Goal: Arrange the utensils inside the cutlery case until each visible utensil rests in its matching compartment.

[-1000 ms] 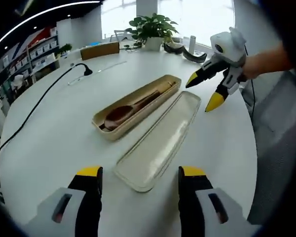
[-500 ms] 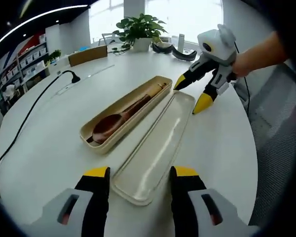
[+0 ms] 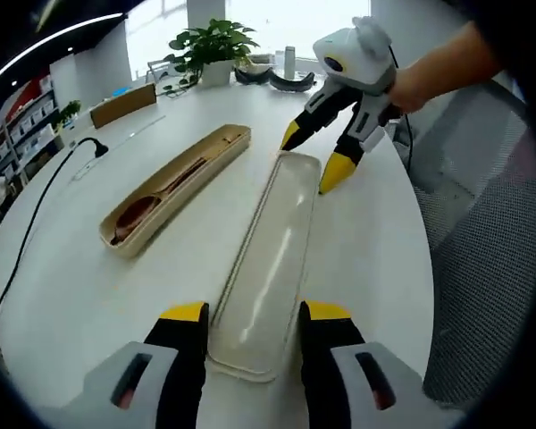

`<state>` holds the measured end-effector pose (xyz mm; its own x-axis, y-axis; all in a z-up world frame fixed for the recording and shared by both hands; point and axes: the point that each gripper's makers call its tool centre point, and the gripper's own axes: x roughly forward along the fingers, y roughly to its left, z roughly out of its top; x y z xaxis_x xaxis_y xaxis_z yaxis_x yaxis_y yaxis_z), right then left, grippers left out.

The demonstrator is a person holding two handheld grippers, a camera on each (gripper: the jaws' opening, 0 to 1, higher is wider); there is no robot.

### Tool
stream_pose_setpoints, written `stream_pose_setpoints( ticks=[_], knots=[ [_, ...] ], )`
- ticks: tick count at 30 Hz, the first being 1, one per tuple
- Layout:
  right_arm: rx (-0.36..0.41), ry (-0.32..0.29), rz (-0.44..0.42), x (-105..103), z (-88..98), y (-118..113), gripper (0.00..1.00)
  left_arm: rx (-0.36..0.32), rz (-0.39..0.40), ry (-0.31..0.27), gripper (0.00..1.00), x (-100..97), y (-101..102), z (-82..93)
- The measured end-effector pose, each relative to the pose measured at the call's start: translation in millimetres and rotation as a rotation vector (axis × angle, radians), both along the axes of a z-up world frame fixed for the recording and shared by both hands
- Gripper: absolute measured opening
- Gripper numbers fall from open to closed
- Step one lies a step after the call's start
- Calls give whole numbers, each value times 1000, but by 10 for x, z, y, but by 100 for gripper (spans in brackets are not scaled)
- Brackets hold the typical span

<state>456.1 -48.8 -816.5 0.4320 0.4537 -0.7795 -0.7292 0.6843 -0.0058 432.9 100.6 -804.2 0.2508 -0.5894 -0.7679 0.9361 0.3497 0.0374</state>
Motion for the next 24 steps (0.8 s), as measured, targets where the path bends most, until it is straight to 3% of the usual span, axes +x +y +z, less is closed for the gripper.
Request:
stream_pose_setpoints(
  ticks=[10, 16, 21, 23, 24],
  knots=[
    [-52, 41, 1, -405, 4, 155, 38, 44, -101, -25, 38, -347, -94, -42],
    [-48, 108, -113, -411, 3, 131, 31, 50, -128, -34, 39, -375, -253, -47],
    [-29, 133, -124, -469, 7, 176, 31, 64, -140, 5, 38, -370, -269, -86],
    [-106, 106, -23, -518, -10, 135, 31, 58, -162, 16, 38, -372, -264, -96],
    [-179, 56, 56, -518, -9, 96, 32, 52, -169, 25, 38, -377, -259, -100]
  ],
)
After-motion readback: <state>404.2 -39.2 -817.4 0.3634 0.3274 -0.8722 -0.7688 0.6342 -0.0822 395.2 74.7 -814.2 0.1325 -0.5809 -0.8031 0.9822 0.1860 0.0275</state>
